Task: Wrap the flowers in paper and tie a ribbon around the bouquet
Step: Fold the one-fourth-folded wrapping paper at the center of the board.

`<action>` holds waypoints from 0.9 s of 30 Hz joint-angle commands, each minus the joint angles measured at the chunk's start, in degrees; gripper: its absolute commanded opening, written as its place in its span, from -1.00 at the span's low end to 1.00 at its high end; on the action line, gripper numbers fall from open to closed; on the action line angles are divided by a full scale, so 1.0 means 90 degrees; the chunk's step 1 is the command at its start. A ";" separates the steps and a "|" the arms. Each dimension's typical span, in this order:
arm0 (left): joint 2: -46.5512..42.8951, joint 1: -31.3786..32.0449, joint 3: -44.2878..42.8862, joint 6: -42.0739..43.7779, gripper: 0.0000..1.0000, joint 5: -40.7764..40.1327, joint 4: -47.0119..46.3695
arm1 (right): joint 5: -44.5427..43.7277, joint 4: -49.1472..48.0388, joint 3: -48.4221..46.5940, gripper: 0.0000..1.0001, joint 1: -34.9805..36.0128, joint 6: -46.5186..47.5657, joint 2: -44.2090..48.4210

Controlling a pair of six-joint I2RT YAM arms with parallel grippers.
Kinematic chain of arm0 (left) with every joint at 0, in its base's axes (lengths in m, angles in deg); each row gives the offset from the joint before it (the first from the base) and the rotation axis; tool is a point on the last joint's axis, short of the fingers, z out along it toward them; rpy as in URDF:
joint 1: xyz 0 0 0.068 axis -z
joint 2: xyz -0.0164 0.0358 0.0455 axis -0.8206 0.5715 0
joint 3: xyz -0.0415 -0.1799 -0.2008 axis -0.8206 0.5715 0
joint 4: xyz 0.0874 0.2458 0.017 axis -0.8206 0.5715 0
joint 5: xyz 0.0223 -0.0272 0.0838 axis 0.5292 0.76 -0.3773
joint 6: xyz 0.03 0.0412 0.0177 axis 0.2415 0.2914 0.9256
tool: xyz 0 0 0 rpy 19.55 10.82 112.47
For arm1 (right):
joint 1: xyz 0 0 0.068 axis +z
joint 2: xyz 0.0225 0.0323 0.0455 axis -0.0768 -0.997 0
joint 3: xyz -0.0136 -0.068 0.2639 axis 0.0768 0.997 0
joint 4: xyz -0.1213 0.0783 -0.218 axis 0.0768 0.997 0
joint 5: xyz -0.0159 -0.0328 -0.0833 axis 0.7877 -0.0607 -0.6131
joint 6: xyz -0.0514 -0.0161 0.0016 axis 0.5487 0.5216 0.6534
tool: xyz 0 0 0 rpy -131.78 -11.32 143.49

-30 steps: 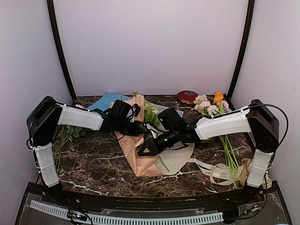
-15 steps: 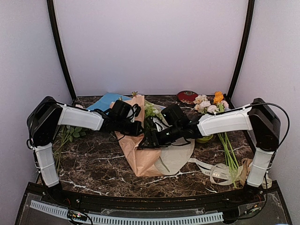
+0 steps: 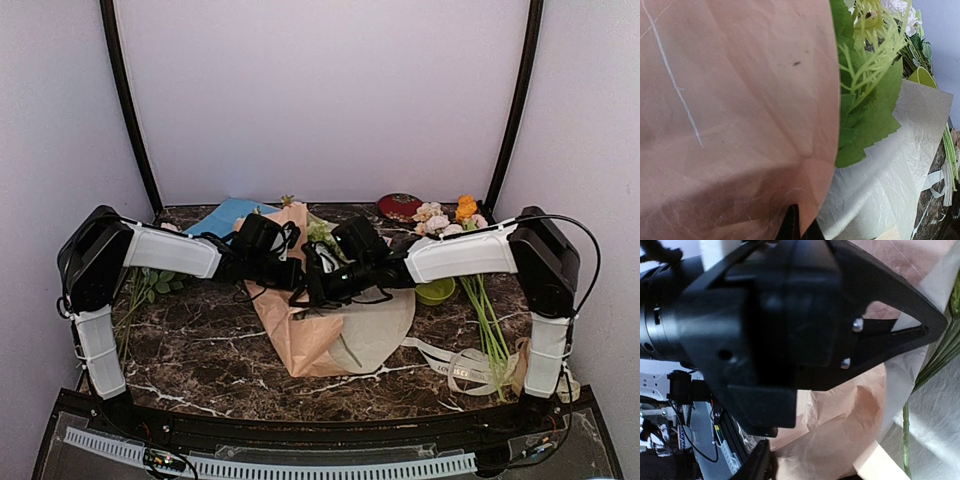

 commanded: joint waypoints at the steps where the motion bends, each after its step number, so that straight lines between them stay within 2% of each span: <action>1: -0.0029 0.0056 -0.0147 0.0150 -1.00 -0.0099 0.0054 | 0.0010 -0.0079 0.0098 -0.55 -0.0116 0.0042 0.0051; 3: -0.0037 0.0059 -0.0184 0.0205 -1.00 -0.0155 0.0089 | -0.0058 -0.0062 0.0226 -0.80 -0.0150 0.0076 0.0125; 6: -0.0057 0.0058 -0.0246 0.0318 -1.00 -0.0267 0.0169 | -0.0096 0.0014 0.0409 -1.00 -0.0190 0.0166 0.0196; 15: -0.0193 0.0059 -0.0411 0.0668 -1.00 -0.0502 0.0269 | -0.0143 -0.0077 0.0921 -1.00 -0.0274 0.0352 0.0323; 19: -0.0756 0.0149 -0.0179 0.1100 -0.30 -0.0544 0.0070 | 0.0026 -0.0207 0.0858 -1.00 -0.0346 0.0465 0.0169; 21: -0.1305 0.0359 0.0114 0.1768 -0.12 -0.0809 -0.0166 | 0.0047 -0.0168 0.0736 -1.00 -0.0349 0.0564 0.0114; 24: -0.2170 0.0888 0.0646 0.2965 -0.06 -0.1138 -0.0305 | 0.0107 -0.0080 0.0586 -1.00 -0.0362 0.0688 0.0035; 27: -0.2793 0.1500 0.1203 0.4000 -0.22 -0.0832 -0.0189 | 0.0236 0.0014 0.0443 -1.00 -0.0364 0.0816 -0.0059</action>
